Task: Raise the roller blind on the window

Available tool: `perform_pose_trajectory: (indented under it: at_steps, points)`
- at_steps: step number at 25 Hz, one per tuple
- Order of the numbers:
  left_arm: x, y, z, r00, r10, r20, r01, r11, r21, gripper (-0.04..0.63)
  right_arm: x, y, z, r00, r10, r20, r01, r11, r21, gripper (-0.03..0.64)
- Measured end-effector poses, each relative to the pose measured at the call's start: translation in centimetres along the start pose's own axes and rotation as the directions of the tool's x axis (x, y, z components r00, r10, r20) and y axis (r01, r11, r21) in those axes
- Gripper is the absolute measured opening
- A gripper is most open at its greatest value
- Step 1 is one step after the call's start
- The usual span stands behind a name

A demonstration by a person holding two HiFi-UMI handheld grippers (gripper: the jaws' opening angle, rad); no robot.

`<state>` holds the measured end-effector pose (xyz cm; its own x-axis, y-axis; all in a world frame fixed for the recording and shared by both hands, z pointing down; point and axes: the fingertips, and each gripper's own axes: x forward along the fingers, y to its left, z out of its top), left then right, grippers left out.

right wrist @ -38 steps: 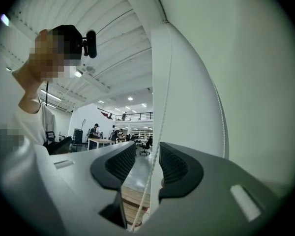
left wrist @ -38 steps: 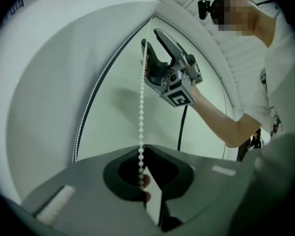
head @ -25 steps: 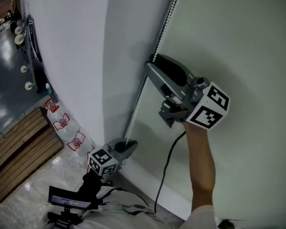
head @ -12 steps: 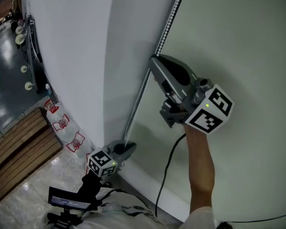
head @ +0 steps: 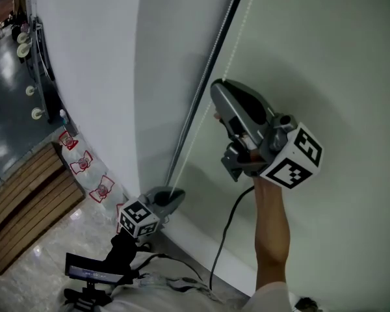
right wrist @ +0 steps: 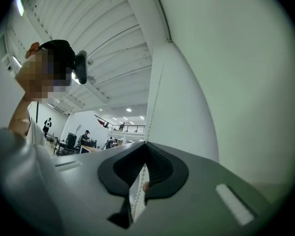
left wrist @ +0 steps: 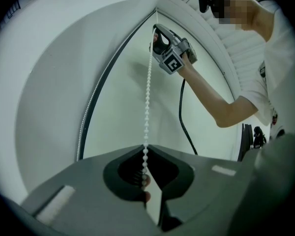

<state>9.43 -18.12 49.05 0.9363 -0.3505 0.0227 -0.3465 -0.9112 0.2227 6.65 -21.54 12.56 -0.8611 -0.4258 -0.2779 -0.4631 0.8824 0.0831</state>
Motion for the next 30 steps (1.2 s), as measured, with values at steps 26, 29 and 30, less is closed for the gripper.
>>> perform_pose_trajectory:
  at_steps: [26, 29, 30]
  points:
    - [0.3, -0.4, 1.1, 1.0, -0.018, 0.013, 0.018, 1.0, 0.017, -0.002, -3.1, 3.4, -14.0, 0.955, 0.033, -0.294, 0.006, 0.991, 0.131, 0.003]
    - [0.0, -0.3, 1.2, 1.0, -0.013, 0.013, 0.013, 1.0, 0.022, -0.002, -3.7, 4.1, -16.0, 0.951, 0.037, -0.308, 0.015, 0.986, 0.164, 0.003]
    - [0.0, -0.2, 1.3, 1.0, -0.011, 0.013, 0.01, 1.0, 0.024, -0.002, -3.9, 4.2, -16.5, 0.95, 0.039, -0.31, 0.017, 0.984, 0.176, 0.003]
